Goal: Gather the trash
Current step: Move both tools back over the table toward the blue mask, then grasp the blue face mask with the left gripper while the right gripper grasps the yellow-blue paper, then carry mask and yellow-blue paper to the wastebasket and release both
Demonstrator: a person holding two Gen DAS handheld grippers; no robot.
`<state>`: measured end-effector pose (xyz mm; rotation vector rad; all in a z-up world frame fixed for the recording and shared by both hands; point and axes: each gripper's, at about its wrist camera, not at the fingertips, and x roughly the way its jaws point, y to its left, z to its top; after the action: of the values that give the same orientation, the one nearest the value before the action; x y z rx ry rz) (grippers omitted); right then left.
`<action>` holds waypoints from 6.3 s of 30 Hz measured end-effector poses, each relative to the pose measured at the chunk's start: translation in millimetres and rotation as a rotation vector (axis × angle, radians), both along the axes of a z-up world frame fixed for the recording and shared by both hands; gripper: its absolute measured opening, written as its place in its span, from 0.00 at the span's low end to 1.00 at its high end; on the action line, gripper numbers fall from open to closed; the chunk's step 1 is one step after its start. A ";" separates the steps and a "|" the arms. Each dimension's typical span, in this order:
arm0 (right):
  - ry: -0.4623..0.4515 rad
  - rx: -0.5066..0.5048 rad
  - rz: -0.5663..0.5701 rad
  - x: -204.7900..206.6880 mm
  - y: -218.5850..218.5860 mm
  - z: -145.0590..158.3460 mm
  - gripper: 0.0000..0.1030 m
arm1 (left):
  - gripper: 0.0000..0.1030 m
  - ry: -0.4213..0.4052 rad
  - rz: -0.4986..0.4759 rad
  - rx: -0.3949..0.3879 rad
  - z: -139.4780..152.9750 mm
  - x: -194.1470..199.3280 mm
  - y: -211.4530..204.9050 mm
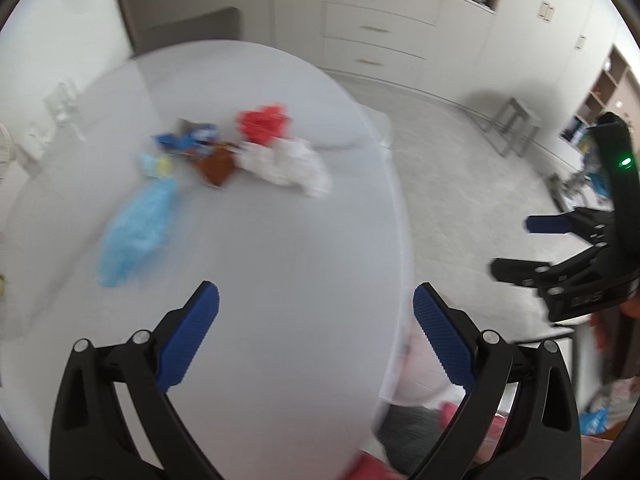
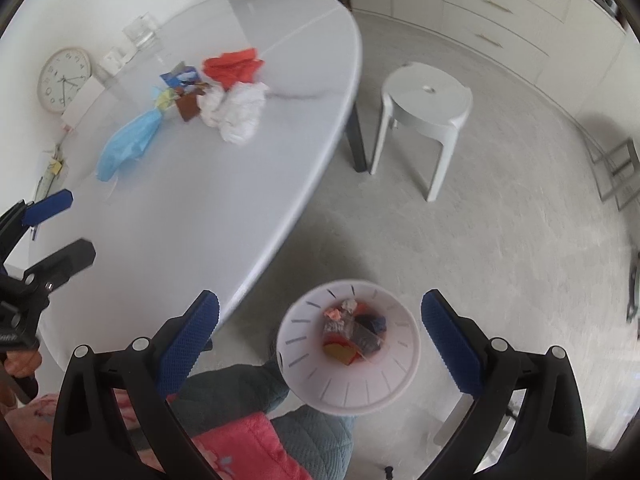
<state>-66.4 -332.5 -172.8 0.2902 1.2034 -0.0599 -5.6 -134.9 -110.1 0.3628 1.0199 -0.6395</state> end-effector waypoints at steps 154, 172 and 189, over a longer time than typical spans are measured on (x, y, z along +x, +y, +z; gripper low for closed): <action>0.009 -0.004 0.036 -138.8 -24.7 -20.2 0.98 | 0.12 0.124 -0.298 -0.095 8.3 -113.3 -100.3; 0.015 -0.087 -0.007 -164.3 -87.9 0.1 0.98 | 0.20 0.266 -0.307 -0.033 -37.5 -144.9 -127.5; -0.022 -0.078 0.013 -159.2 -114.9 8.2 0.98 | 0.88 0.227 -0.179 0.025 -41.0 -149.6 -130.7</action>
<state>-225.6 -447.4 -164.6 0.2141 1.1780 -0.0914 -155.3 -265.6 -151.1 0.4129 1.2213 -0.8441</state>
